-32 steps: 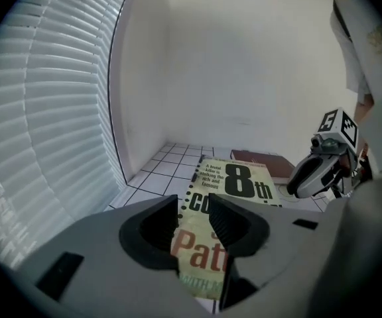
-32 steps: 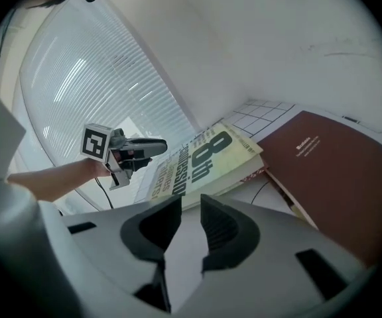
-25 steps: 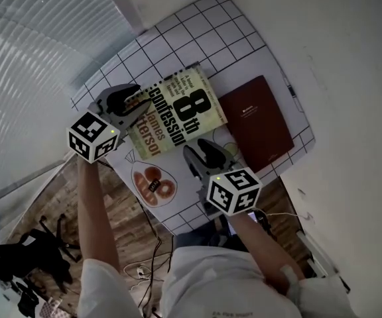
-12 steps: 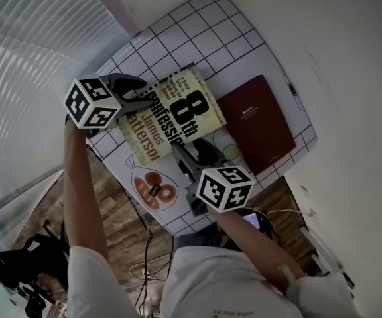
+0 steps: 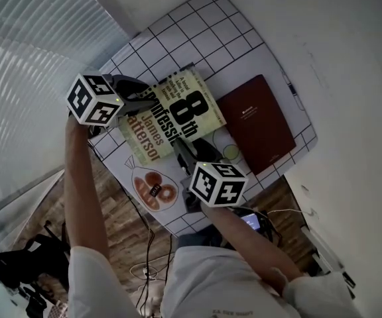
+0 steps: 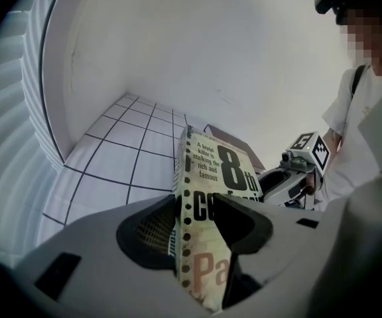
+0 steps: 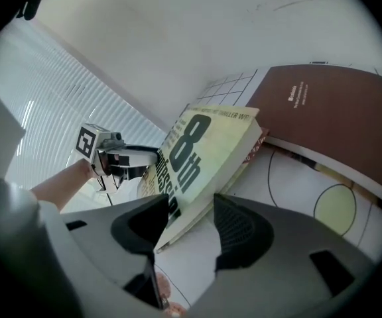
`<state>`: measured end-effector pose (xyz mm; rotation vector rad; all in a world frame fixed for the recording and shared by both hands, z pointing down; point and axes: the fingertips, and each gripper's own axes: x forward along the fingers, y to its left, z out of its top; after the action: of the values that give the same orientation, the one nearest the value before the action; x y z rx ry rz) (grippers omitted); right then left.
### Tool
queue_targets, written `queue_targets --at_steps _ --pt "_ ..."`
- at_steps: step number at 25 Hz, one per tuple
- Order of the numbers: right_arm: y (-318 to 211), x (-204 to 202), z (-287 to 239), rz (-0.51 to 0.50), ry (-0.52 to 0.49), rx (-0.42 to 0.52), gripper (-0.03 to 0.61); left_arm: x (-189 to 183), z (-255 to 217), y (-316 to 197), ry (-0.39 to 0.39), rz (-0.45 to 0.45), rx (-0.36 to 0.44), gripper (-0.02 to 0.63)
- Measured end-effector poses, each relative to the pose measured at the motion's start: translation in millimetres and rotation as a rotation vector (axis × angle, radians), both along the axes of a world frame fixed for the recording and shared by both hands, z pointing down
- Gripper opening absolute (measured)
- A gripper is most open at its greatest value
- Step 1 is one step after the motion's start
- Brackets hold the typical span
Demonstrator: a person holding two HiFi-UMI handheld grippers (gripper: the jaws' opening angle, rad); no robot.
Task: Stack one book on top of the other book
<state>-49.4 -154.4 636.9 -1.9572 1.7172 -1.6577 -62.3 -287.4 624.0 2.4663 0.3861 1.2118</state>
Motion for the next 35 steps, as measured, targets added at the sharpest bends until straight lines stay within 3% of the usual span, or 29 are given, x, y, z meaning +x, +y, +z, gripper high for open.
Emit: queue_targets --at_steps 3,7,10,15,21,35 --pt "0.1 -3.6 -0.9 -0.016 -0.005 -0.006 0.219 0.1 0.5 1.6 -0.012 -0.003 0.009 0.186" --pt "-2.2 -3.8 -1.5 0.027 -0.054 -0.023 0.275 -0.9 0.8 2.9 -0.019 0.0 0.027 0.186" --pt "-0.1 0.1 2.1 0.036 -0.038 -0.049 0.218 -1.6 0.6 2.1 -0.016 -0.022 0.023 0.186" --pt "2.1 1.9 0.4 0.033 -0.062 -0.062 0.191 -4.6 0.1 5.5 -0.039 -0.027 0.032 0.184" --pt "15.8 3.9 -0.1 -0.002 -0.039 -0.078 0.183 -18.4 1.2 25.1 -0.082 -0.037 0.058 0.183" --pt "45.8 -2.0 -11.0 -0.096 0.024 -0.1 0.178 -39.1 -19.3 57.7 -0.03 -0.153 0.069 0.152"
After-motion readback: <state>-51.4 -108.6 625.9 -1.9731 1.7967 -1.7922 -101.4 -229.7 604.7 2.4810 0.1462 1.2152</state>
